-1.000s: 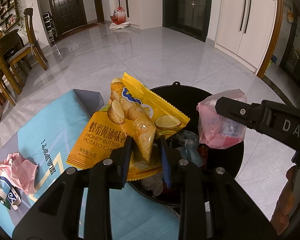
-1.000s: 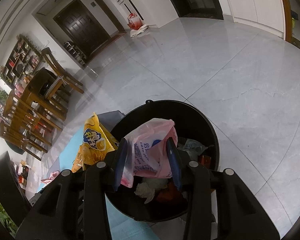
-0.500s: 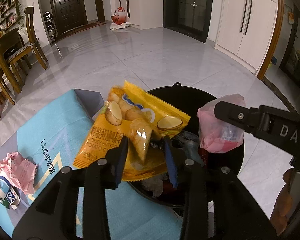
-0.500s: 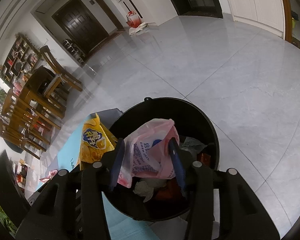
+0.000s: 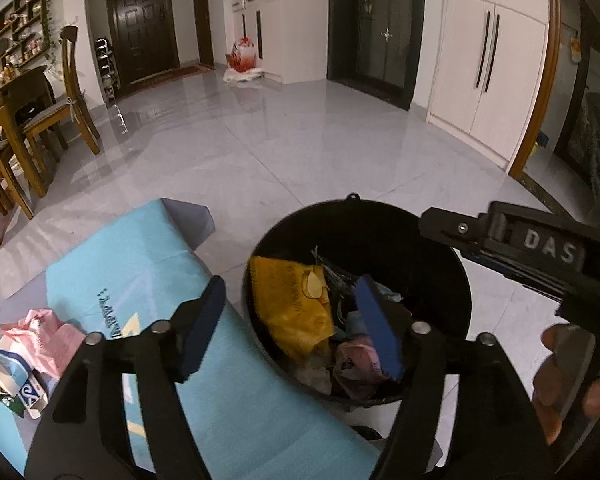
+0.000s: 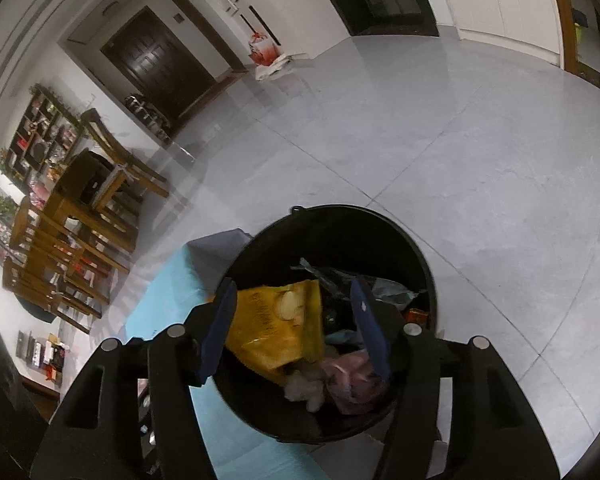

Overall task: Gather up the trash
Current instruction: 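Grasp the green snack wrapper with the left tool while the right grasps the pink wrapper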

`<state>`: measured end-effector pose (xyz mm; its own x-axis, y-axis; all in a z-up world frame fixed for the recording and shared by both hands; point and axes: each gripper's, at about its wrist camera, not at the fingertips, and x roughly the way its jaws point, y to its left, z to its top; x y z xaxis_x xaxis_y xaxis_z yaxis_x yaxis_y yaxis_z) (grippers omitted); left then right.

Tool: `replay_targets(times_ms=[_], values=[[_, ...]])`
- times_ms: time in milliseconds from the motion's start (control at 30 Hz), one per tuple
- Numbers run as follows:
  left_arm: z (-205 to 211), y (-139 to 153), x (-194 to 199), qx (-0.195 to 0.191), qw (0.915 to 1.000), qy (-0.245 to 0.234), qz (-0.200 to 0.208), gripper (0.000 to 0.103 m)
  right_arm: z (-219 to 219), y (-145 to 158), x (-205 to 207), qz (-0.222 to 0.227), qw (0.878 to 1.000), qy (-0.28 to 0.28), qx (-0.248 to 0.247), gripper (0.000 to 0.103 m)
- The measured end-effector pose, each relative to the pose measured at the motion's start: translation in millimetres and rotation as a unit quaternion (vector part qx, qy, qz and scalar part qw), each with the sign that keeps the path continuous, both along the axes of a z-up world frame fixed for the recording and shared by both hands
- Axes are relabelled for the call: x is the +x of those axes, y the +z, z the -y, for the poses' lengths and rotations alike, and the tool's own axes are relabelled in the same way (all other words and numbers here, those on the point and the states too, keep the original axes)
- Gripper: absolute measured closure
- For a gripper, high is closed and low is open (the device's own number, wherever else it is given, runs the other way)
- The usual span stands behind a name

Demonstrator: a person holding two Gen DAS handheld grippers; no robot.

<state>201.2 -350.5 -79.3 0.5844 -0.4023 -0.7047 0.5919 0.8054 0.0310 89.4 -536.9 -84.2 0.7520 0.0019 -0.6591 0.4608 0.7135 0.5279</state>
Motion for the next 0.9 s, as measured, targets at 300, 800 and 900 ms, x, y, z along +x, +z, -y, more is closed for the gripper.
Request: replay_targets(times_ms=[300, 800, 900], values=[[-49.3, 13.9, -11.7, 0.002, 0.9988, 0.045, 0.022, 0.019, -34.7, 17.9, 8.9, 0.035, 0.998, 0.041, -0.009, 0.037], [-197.1, 14.2, -8.1, -0.054, 0.9861, 0.152, -0.039, 0.005, -141.0, 34.5, 51.6, 0.047, 0.981, 0.181, -0.057, 0.031], [-254.7, 9.7, -6.4, -0.073, 0.9761, 0.197, -0.055, 0.005, -177.5, 34.7, 61.1, 0.043, 0.968, 0.232, -0.081, 0.031]])
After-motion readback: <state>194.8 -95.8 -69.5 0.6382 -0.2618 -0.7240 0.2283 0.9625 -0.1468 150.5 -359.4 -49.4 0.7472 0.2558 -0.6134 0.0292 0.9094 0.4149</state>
